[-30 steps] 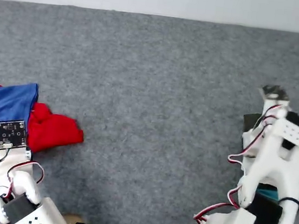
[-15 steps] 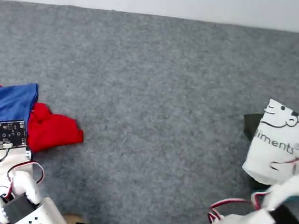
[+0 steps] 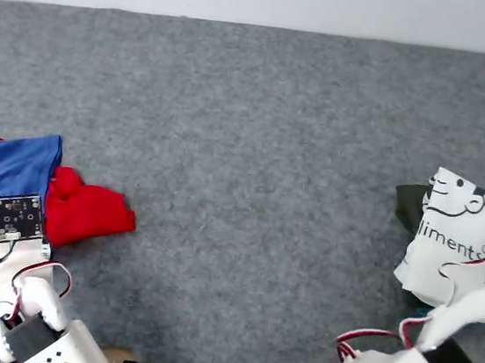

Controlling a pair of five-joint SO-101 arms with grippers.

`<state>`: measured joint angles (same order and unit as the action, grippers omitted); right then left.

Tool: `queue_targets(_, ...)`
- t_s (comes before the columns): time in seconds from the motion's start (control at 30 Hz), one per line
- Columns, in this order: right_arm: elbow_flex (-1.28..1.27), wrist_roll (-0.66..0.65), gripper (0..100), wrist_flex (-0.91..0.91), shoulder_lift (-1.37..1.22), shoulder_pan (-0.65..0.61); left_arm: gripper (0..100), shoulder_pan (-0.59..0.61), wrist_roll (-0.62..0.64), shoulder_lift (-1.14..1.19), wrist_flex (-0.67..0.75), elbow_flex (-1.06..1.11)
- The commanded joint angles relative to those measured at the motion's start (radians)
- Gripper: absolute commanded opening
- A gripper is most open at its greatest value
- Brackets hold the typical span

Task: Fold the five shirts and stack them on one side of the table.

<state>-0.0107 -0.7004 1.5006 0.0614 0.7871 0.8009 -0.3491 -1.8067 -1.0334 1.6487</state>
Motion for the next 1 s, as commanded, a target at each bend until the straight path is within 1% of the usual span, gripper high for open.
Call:
queue_targets(0.0,0.046,-0.008,1.0,-0.074,0.053,-0.038,19,0.002,-0.006,-0.012,0.021,-0.005)
queue_targets(0.17,0.044,0.002,2.5,-0.222,-0.007,-0.047,19,0.002,-0.006,-0.012,0.021,-0.005)
queue_targets(0.3,0.048,0.072,12.1,-0.266,-0.076,-0.047,19,0.002,-0.006,-0.012,0.02,-0.004)
queue_targets(0.33,0.048,0.08,13.2,-0.265,-0.091,-0.047,19,0.002,-0.006,-0.012,0.02,-0.004)
queue_targets(0.7,0.052,0.083,13.2,-0.277,-0.205,-0.047,19,0.002,-0.009,-0.012,0.02,-0.004)
queue_targets(0.77,0.055,0.083,10.7,-0.28,-0.211,-0.045,19,0.002,-0.009,-0.012,0.02,-0.004)
queue_targets(0.9,0.064,0.077,1.9,-0.278,-0.209,-0.047,19,0.002,-0.009,-0.012,0.02,-0.004)
queue_targets(0.97,0.092,0.078,1.6,-0.269,-0.214,-0.047,19,0.002,-0.009,-0.012,0.02,-0.004)
